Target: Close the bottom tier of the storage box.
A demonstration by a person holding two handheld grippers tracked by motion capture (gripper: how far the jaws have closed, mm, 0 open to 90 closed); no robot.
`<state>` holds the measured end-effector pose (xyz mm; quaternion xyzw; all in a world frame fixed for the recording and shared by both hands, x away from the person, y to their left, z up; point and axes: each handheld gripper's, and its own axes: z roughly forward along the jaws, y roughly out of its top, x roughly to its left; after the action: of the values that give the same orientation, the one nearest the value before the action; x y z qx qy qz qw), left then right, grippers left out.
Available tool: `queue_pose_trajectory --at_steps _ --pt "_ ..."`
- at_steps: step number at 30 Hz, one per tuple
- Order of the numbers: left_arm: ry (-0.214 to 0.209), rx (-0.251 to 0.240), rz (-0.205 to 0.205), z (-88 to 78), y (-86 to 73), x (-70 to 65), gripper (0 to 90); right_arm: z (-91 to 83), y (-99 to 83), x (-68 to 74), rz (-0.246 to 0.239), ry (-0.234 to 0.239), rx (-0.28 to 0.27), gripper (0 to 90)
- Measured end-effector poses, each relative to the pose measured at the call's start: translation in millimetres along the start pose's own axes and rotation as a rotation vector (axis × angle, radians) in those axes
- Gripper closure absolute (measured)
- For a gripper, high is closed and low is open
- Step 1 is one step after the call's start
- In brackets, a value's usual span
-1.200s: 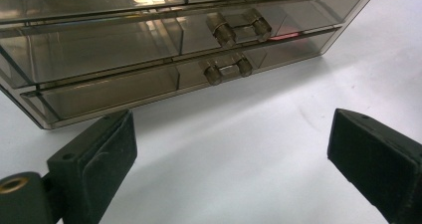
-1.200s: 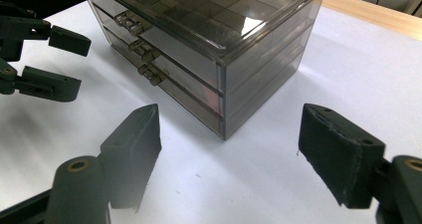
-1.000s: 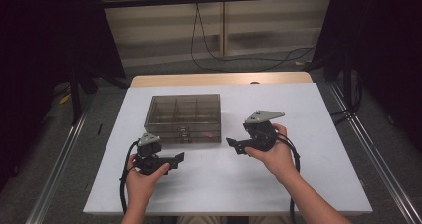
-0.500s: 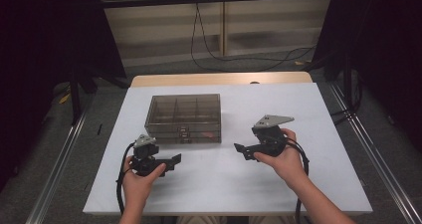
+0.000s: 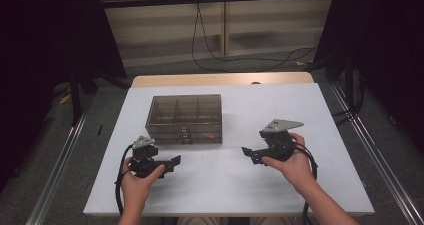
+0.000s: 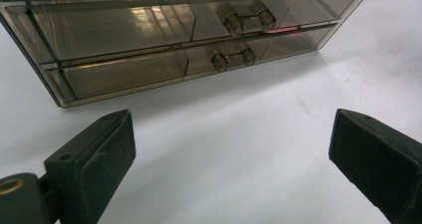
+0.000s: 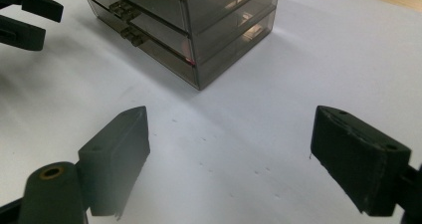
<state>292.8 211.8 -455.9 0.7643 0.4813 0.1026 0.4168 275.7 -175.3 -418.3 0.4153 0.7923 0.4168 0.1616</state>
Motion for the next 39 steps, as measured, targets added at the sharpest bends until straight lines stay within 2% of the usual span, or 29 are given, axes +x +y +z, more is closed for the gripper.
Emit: queue_pose_trajectory --at_steps 11,31,39 --pt "0.003 -0.014 -0.005 -4.8 0.1 1.8 4.5 -6.6 -8.1 -5.2 -0.002 -0.008 0.002 14.4" --pt "-0.002 -0.009 -0.002 -8.1 -1.8 5.3 4.3 -18.7 -26.9 -19.0 0.022 -0.044 -0.005 13.3" --pt "0.003 0.000 -0.003 -7.9 -3.1 5.9 4.3 -23.0 -32.2 -22.6 0.017 -0.051 -0.004 13.2"
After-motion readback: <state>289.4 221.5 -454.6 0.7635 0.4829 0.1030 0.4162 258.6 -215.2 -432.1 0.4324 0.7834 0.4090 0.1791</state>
